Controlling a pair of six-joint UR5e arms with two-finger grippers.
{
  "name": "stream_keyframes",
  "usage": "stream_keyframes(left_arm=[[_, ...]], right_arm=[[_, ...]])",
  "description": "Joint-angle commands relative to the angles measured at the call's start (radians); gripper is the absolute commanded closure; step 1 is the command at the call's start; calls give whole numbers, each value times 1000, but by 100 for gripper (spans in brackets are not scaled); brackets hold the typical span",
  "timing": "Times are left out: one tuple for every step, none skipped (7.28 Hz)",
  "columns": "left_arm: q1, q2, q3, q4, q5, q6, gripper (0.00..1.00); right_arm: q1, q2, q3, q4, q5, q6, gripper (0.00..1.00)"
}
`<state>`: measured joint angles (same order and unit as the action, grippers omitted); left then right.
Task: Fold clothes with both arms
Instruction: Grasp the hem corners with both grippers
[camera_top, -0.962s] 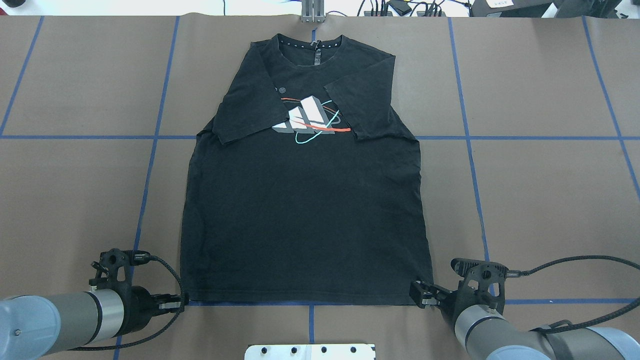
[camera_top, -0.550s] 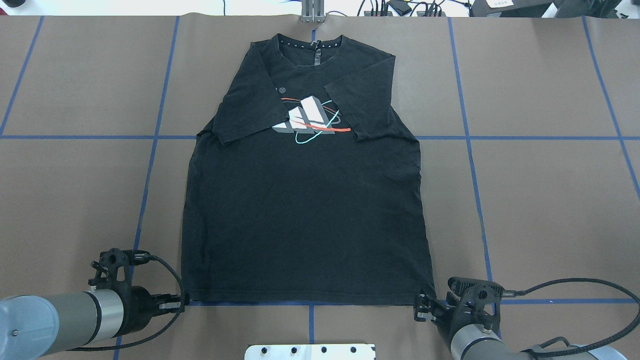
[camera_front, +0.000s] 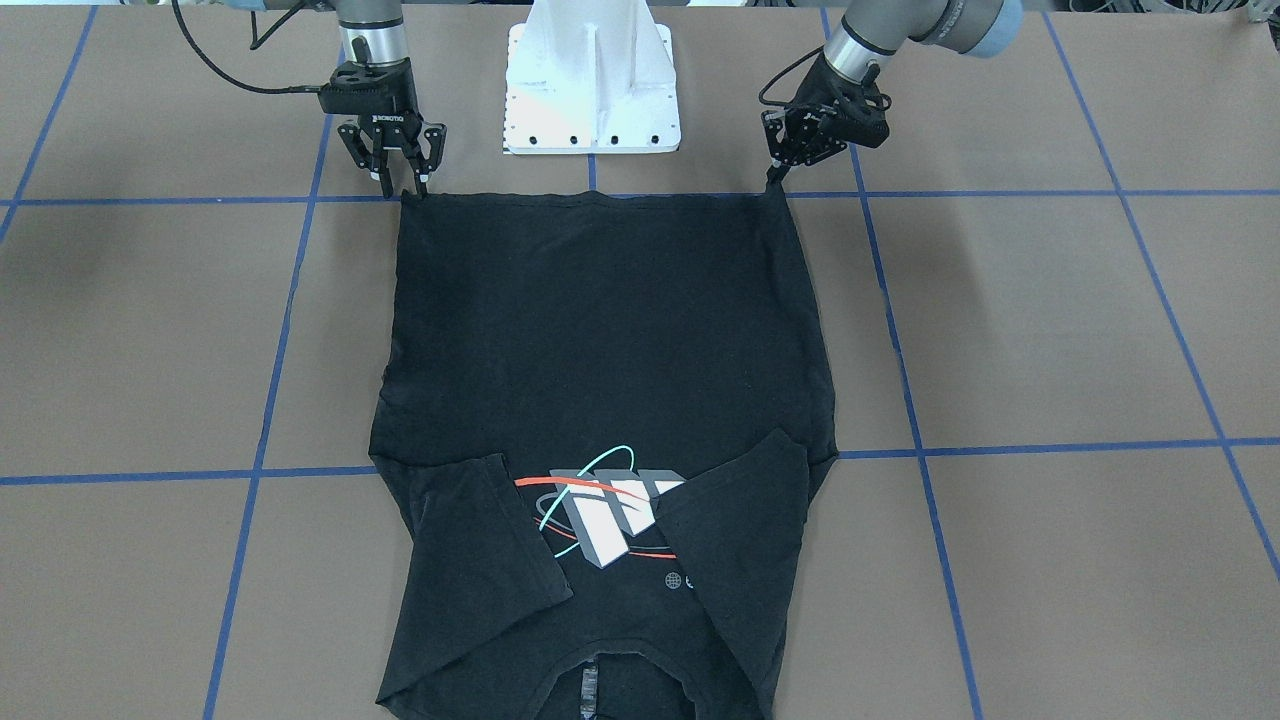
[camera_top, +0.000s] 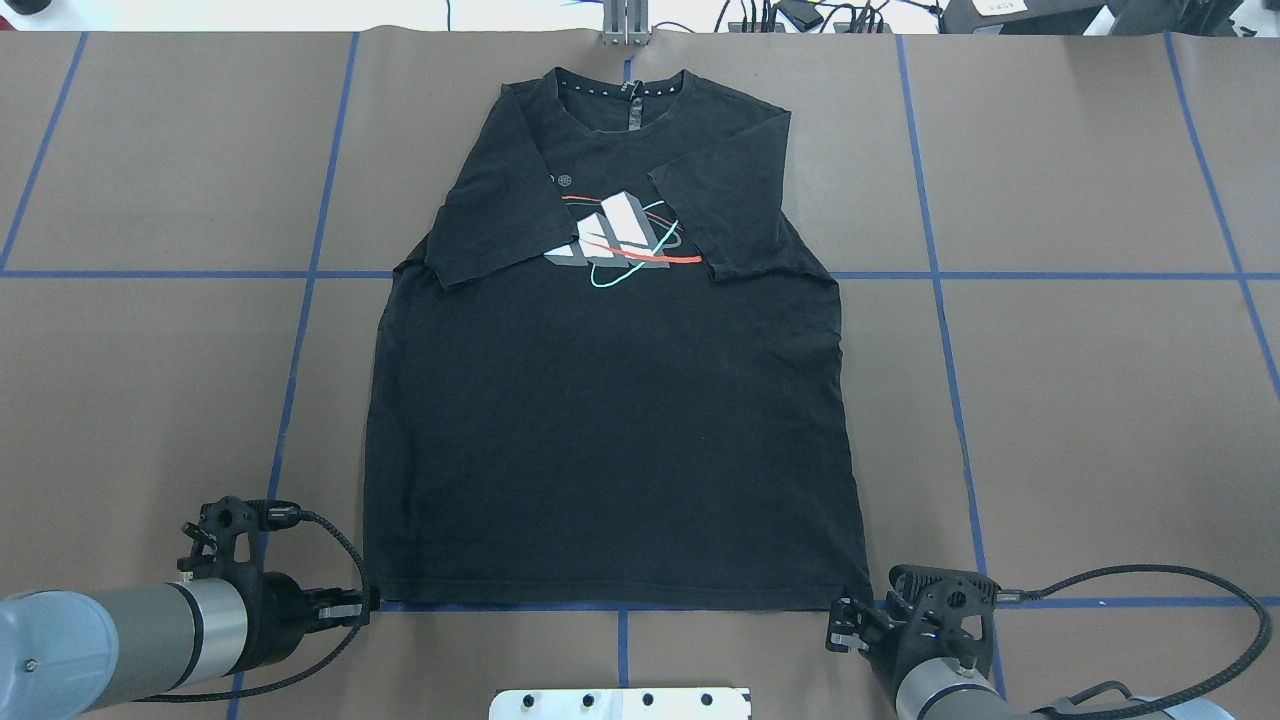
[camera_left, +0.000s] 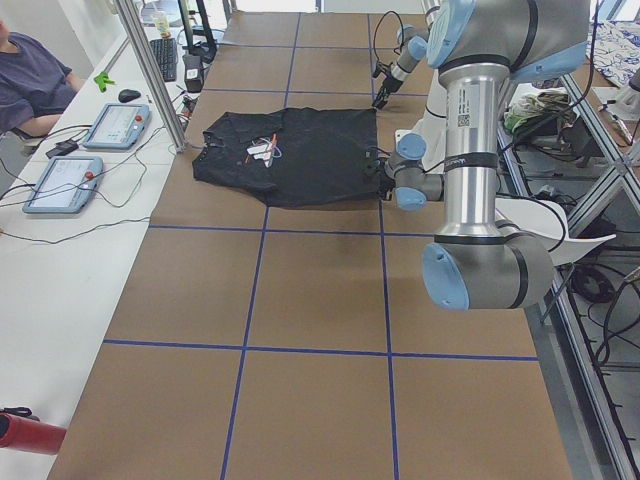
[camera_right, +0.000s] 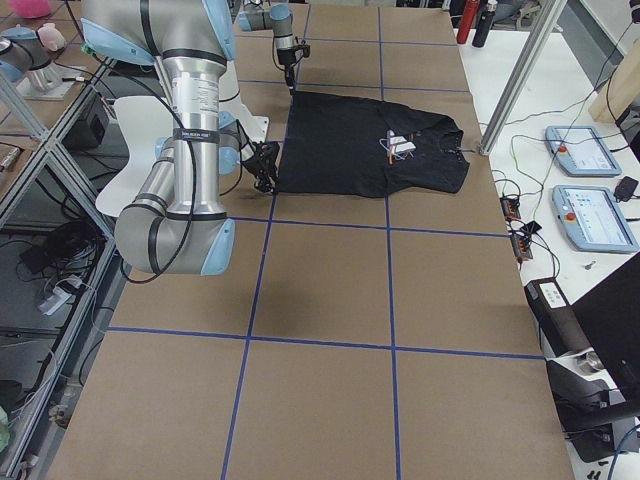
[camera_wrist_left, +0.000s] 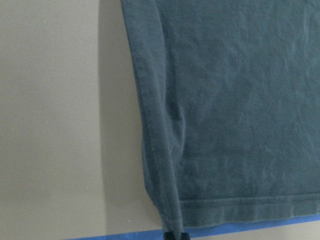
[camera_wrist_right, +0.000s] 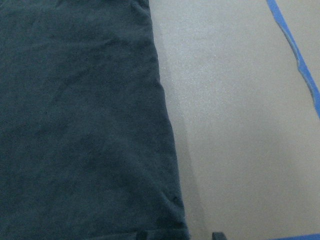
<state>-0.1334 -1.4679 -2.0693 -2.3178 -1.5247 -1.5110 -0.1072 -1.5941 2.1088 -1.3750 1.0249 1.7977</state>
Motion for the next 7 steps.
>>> stream_keyframes(left_arm=[[0, 0, 0, 0, 0, 0, 100], [0, 0, 0, 0, 0, 0, 100], [0, 0, 0, 0, 0, 0, 100], [0, 0, 0, 0, 0, 0, 100], [0, 0, -2, 0, 0, 0, 100], [0, 1, -8, 0, 0, 0, 100], [0, 1, -8, 0, 0, 0, 100]], right_arm=[[0, 3, -1, 2, 1, -3, 66], [1, 3, -1, 1, 1, -6, 76], [3, 2, -1, 1, 3, -6, 80], [3, 2, -3, 1, 3, -6, 81], [9, 2, -1, 1, 6, -8, 81], [14, 2, -3, 1, 7, -9, 81], [15, 3, 0, 1, 7, -8, 85]])
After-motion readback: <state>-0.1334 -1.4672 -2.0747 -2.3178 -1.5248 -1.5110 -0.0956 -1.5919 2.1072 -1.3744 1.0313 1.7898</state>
